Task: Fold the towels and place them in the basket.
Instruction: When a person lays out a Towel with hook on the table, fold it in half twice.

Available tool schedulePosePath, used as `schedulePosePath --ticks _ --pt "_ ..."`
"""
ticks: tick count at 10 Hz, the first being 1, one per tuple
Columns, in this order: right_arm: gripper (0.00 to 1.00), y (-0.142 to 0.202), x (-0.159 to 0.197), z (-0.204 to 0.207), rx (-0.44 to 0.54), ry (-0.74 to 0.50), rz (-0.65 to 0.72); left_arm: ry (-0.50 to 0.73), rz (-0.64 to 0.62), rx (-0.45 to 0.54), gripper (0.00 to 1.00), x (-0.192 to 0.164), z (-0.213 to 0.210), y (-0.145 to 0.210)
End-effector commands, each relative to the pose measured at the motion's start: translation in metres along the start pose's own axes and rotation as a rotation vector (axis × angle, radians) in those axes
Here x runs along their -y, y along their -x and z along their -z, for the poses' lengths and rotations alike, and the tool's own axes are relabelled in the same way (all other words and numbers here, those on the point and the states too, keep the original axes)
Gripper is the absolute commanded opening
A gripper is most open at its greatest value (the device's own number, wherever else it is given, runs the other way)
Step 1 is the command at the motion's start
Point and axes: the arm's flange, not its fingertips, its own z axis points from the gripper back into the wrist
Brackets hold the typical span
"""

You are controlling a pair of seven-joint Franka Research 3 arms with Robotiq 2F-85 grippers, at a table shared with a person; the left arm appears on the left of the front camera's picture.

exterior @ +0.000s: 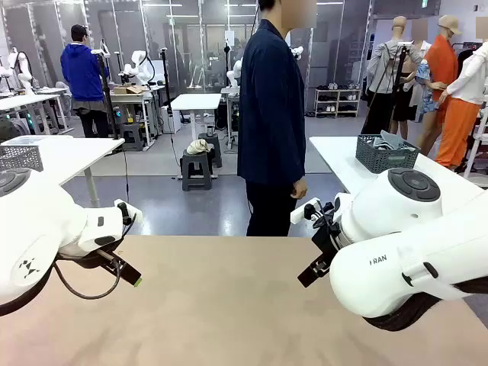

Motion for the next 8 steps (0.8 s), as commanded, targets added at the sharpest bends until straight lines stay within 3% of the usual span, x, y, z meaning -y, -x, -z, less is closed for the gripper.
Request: schedulePosePath --ticks 1,8 --pt "1.0 0.0 0.0 0.0 0.0 0.0 0.0 0.0 0.0 0.0 1.0 0.0002 0.0 -0.0001" --pt "1.0 0.0 0.0 0.0 0.0 0.0 0.0 0.0 0.0 0.0 1.0 0.0002 0.0 -0.0001"
